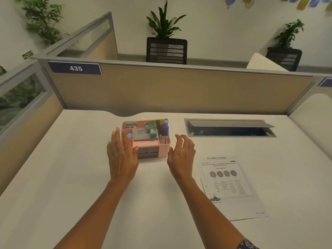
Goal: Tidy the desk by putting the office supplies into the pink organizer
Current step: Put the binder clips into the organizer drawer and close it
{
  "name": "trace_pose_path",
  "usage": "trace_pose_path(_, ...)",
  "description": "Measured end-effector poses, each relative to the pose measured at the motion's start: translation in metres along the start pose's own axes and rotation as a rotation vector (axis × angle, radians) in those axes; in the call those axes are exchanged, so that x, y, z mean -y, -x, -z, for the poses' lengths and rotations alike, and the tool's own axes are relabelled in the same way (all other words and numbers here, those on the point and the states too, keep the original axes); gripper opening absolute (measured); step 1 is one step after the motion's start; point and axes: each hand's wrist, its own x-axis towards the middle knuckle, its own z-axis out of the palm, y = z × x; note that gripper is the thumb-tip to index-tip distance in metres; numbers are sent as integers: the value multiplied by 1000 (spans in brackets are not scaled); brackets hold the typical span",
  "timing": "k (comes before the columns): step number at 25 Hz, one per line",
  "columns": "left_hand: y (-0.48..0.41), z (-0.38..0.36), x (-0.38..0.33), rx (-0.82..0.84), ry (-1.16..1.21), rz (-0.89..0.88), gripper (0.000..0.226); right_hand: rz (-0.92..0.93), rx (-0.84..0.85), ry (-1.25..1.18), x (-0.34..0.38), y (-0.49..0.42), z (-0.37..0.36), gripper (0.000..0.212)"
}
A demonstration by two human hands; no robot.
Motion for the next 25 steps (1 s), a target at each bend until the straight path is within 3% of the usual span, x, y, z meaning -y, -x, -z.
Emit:
trace_pose_path(4, 1, -6, 8, 185, 283, 404, 61, -318, 262, -303, -3, 2, -4, 53)
trace_pose_path(7, -1, -9, 11, 293, 509, 597, 54, -427, 367, -492, 4, -1, -6, 54)
trace_pose_path(10, -5, -7, 11, 273, 627, 612, 46, -439, 392, -560, 12, -5, -9, 53)
trace_pose_path(25, -15, -9, 24, 251, 583, 594, 42, -461, 301, -567, 20, 3, -24, 46)
